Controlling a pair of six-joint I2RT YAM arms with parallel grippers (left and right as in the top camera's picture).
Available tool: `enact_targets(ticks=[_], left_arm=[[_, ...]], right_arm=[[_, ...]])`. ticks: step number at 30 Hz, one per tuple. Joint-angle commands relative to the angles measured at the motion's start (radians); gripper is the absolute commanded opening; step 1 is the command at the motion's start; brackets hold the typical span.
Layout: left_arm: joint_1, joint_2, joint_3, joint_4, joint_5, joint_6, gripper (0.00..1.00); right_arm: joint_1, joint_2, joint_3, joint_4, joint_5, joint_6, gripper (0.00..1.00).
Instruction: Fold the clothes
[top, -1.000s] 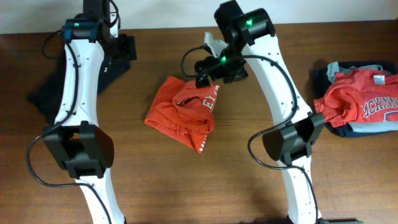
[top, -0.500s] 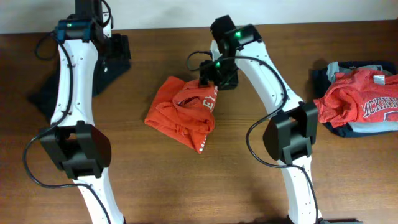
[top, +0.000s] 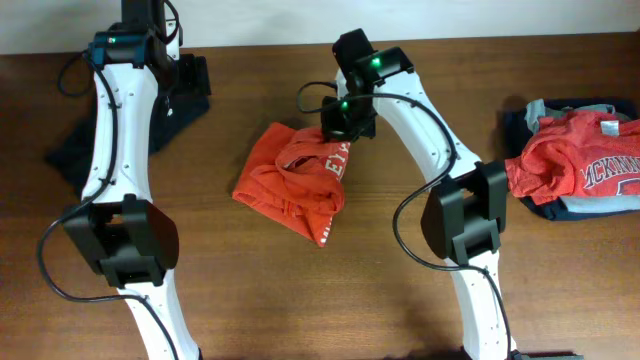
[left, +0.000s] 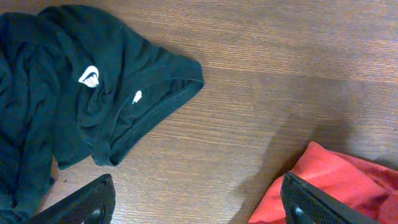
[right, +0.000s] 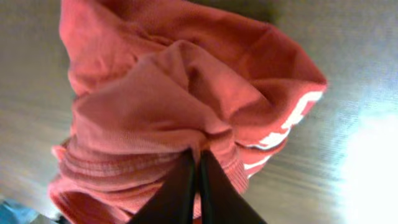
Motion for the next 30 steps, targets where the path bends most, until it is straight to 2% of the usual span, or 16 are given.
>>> enact_targets(ticks=[1,4,14,15,17,18,19,20,23,30], left_arm=[[0.003,0.008,0.002,0.0,0.004,0.012,0.85],[0.003,0.008,0.002,0.0,0.004,0.012,0.85],[0.003,0.008,0.002,0.0,0.004,0.012,0.85],[0.003,0.008,0.002,0.0,0.004,0.012,0.85],[0.003,0.008,0.002,0.0,0.004,0.012,0.85],[0.003,0.008,0.002,0.0,0.004,0.012,0.85],[0.003,0.008,0.002,0.0,0.004,0.012,0.85],[0.003,0.008,0.002,0.0,0.004,0.012,0.85],[0.003,0.008,0.002,-0.001,0.005,0.012,0.85],[0.003,0.008,0.002,-0.005,0.004,0.012,0.85]], right_arm=[[0.01,-0.019,0.017,0.03,-0.028,-0.018,0.04],[0.013,-0.021,0.062,0.092,-0.105,-0.079,0.04],[0.101,-0.006,0.087,0.312,-0.096,-0.13,0.04],[0.113,-0.003,0.087,0.324,-0.096,-0.134,0.07],[0.142,0.004,0.087,0.336,-0.096,-0.156,0.25],[0.162,0.008,0.087,0.336,-0.096,-0.178,0.68],[0.175,0.008,0.087,0.331,-0.096,-0.196,0.8],[0.189,0.008,0.087,0.319,-0.095,-0.228,0.87],[0.208,-0.007,0.089,0.263,-0.017,-0.241,1.0],[0.148,-0.135,0.089,0.076,0.107,-0.241,0.99]])
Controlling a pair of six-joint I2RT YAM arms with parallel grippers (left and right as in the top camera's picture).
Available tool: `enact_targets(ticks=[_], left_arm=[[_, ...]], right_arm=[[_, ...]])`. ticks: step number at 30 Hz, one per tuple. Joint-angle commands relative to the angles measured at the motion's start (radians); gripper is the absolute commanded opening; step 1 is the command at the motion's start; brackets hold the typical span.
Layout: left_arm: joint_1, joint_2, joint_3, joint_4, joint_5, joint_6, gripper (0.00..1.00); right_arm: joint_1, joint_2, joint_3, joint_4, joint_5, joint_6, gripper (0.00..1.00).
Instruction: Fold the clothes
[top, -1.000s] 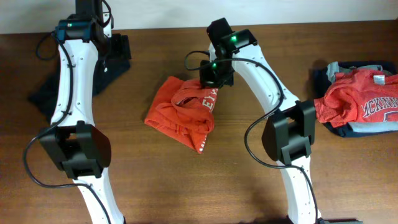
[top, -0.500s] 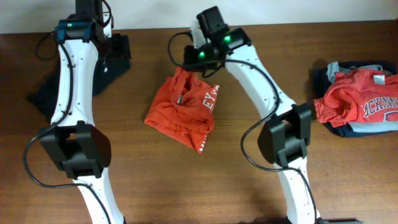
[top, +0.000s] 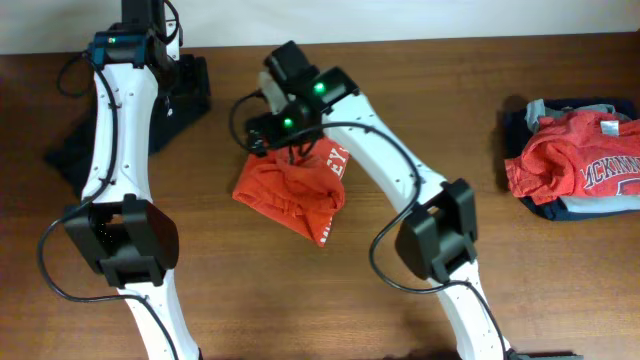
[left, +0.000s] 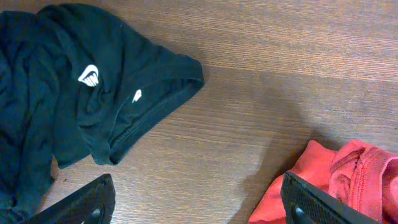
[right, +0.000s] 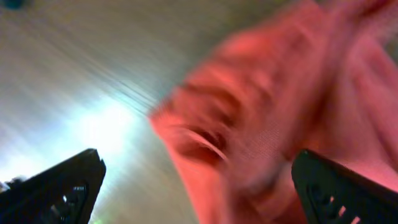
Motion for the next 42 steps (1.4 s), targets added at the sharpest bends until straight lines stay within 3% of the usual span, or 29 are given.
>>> enact_targets(ticks=[1,6,11,15,17,23,28,32,36,42], left_arm=[[0.003,0.008,0.002,-0.001,0.003,0.012,0.85],[0.006,0.008,0.002,0.018,0.004,0.012,0.85],[0.032,-0.001,0.032,0.018,0.017,0.012,0.85],[0.06,-0.004,0.039,0.017,0.051,0.012,0.85],[0.071,-0.003,0.039,0.013,0.056,0.012,0.85],[0.087,-0.003,0.037,0.002,0.056,0.012,0.85],[0.087,-0.003,0.037,-0.001,0.053,0.012,0.85],[0.087,-0.003,0.037,-0.001,0.053,0.013,0.85],[0.087,-0.003,0.037,-0.001,0.053,0.012,0.85],[0.087,-0.003,0.037,-0.001,0.053,0.012,0.85]], right_arm=[[-0.079,-0.151,0.019,-0.12,0.132,-0.018,0.99],[-0.17,-0.177,0.018,-0.316,0.132,-0.029,0.99],[-0.202,-0.175,-0.039,-0.375,0.087,-0.088,0.99],[-0.201,-0.175,-0.128,-0.327,0.009,-0.171,0.94],[-0.201,-0.175,-0.185,-0.283,-0.029,-0.188,0.85],[-0.203,-0.175,-0.382,-0.135,-0.108,-0.215,0.71],[-0.2,-0.175,-0.477,-0.045,-0.164,-0.276,0.65],[-0.188,-0.175,-0.492,-0.01,-0.18,-0.279,0.43],[-0.169,-0.19,-0.492,-0.008,-0.208,-0.278,0.05],[-0.115,-0.283,-0.491,0.008,-0.204,-0.239,0.04]])
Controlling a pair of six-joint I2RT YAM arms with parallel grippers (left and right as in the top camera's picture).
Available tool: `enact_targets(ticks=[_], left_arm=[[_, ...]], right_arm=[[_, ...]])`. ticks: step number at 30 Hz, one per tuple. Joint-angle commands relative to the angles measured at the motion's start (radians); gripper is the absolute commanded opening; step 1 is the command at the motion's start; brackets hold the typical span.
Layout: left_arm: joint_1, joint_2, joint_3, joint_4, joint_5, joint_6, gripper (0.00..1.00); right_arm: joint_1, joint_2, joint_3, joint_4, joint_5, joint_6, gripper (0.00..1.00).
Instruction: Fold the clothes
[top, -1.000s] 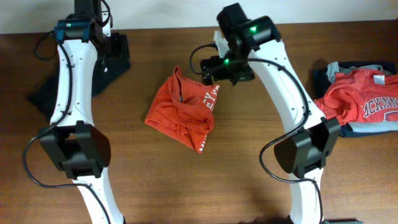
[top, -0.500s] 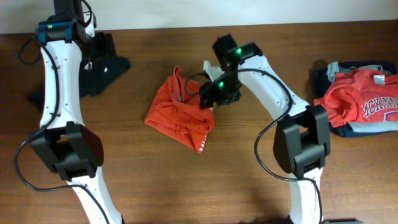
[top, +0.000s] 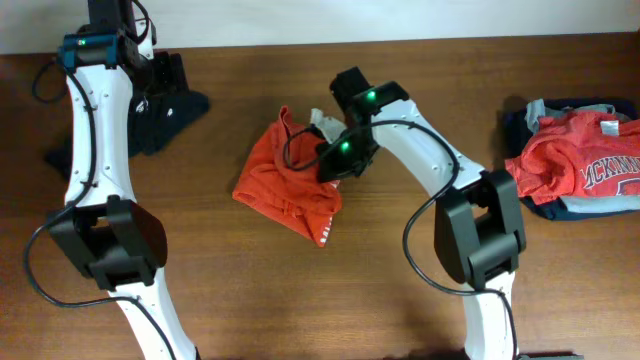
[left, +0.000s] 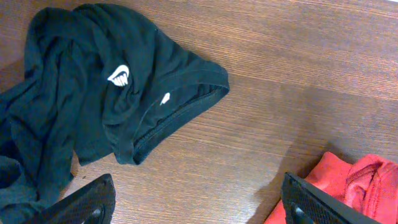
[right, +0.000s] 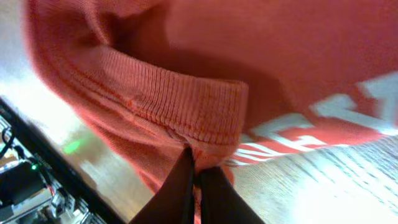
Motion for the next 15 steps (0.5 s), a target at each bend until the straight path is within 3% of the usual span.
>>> enact_targets(ticks=[1,7,13,15], left_arm=[[0.003,-0.003,0.021,-0.001,0.011,0.012,0.85],[0.003,-0.003,0.021,-0.001,0.011,0.012,0.85],[0.003,-0.003,0.021,-0.003,0.011,0.012,0.85],[0.003,-0.003,0.021,-0.005,0.011,0.012,0.85]], right_arm=[[0.053,-0.119,-0.002,0.018,-0.023,0.031,0.04],[0.171,-0.13,-0.003,0.116,-0.013,0.126,0.04],[0.287,-0.107,-0.003,0.245,0.135,0.258,0.06],[0.318,-0.092,-0.003,0.286,0.143,0.273,0.27]])
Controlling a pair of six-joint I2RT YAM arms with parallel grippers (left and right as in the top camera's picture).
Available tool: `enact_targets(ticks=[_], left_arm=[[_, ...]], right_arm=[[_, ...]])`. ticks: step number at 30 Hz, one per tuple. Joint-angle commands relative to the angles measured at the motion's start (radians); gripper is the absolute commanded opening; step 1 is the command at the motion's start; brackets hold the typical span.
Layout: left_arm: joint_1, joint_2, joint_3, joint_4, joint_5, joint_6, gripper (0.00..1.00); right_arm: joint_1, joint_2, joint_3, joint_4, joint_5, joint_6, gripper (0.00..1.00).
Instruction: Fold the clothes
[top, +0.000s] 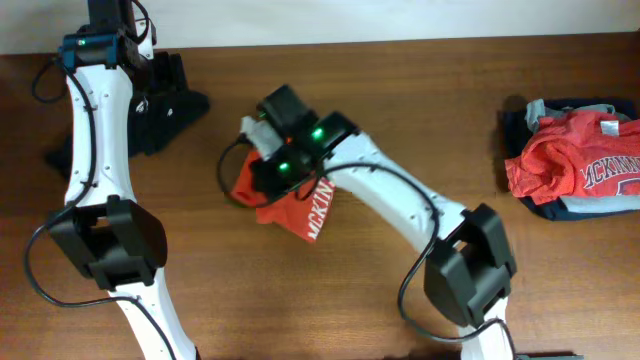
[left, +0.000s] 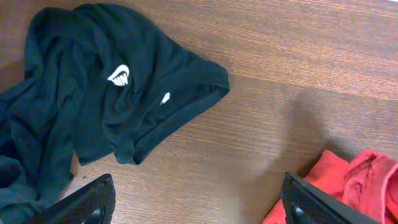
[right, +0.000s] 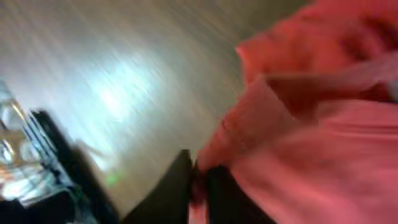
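A crumpled red shirt (top: 300, 208) with white lettering lies in the middle of the table. My right gripper (top: 278, 168) sits over its left part, shut on a fold of the red cloth (right: 249, 137); that view is blurred. A black shirt (left: 106, 93) with a white logo lies bunched at the far left. My left gripper (left: 193, 205) hovers above the wood between the black shirt and the red shirt's edge (left: 348, 186), open with nothing between its fingers.
A pile of clothes (top: 575, 160), a red lettered shirt on top of dark and grey ones, lies at the right edge of the table. The left arm (top: 95, 120) runs along the table's left side.
My right gripper has moved left across the red shirt, still shut on its cloth. The shirt's right part now lies folded over, with its lettering lower. The left arm has not moved.
My right gripper was shut on the red shirt at its upper right. Then it stood open over the shirt's upper left. Later it was shut on cloth at the right side, and now it holds that cloth at the left side. The left gripper stayed open.
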Motion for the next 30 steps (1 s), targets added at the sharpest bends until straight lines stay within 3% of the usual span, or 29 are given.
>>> enact_targets(ticks=[1,5,11,18,20,24,30], left_arm=[[0.003,-0.003,0.021,-0.005,0.011,0.012,0.85],[0.003,-0.003,0.021,-0.005,0.011,0.012,0.85],[0.002,-0.003,0.021,-0.008,0.012,0.012,0.85],[0.002,-0.003,0.003,-0.006,0.014,0.012,0.85],[0.002,0.001,0.002,-0.007,0.014,0.012,0.85],[0.002,0.006,0.002,-0.006,0.014,0.012,0.85],[0.002,0.01,0.002,-0.005,0.014,0.012,0.85]], right_arm=[[0.048,0.034,0.0,0.045,0.064,0.074,0.38],[0.09,0.06,-0.001,0.043,0.064,0.069,0.53],[0.056,0.032,0.007,0.036,0.056,0.055,0.57],[-0.129,-0.03,0.096,-0.098,0.061,0.097,0.66],[-0.194,-0.03,0.095,-0.153,0.061,0.14,0.77],[-0.295,-0.027,0.053,-0.216,0.061,0.206,0.88],[-0.354,-0.026,-0.079,-0.166,0.042,0.232,0.99]])
